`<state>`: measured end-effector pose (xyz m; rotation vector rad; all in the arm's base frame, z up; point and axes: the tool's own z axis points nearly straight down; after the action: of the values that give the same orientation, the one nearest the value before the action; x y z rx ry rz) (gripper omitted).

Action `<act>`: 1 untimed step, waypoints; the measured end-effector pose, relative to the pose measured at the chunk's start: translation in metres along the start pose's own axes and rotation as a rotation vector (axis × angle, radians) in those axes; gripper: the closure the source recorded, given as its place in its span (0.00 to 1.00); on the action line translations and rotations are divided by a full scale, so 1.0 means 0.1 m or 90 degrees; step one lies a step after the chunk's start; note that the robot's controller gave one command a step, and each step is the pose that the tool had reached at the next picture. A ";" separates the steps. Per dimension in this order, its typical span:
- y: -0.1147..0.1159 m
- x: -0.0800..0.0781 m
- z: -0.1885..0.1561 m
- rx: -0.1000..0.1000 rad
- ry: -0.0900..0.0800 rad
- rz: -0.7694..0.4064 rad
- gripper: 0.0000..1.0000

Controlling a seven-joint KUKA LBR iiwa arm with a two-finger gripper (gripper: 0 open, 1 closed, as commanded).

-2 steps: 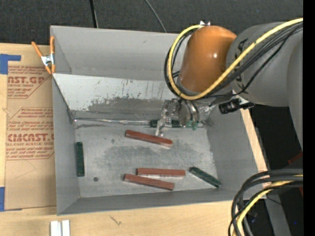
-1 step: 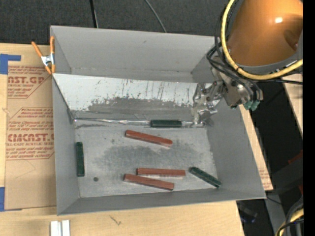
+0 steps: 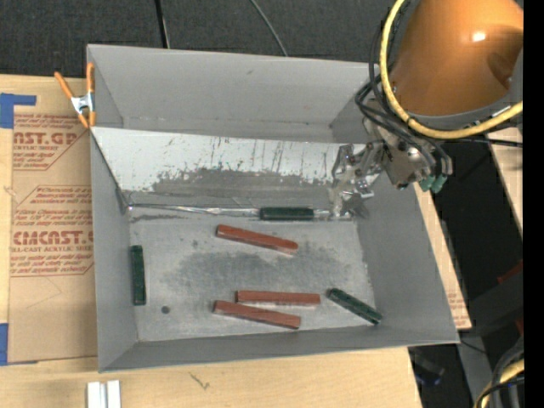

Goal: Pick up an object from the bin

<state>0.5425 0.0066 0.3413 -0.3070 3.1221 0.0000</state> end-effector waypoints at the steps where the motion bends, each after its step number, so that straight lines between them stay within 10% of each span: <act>1: 0.20 -0.20 1.11 0.000 -0.001 0.119 0.00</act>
Offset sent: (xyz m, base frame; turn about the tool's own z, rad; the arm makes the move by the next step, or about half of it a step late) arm 0.0000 0.0000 0.0000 0.0000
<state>0.5583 0.0296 0.2301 -0.0139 3.1360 0.0018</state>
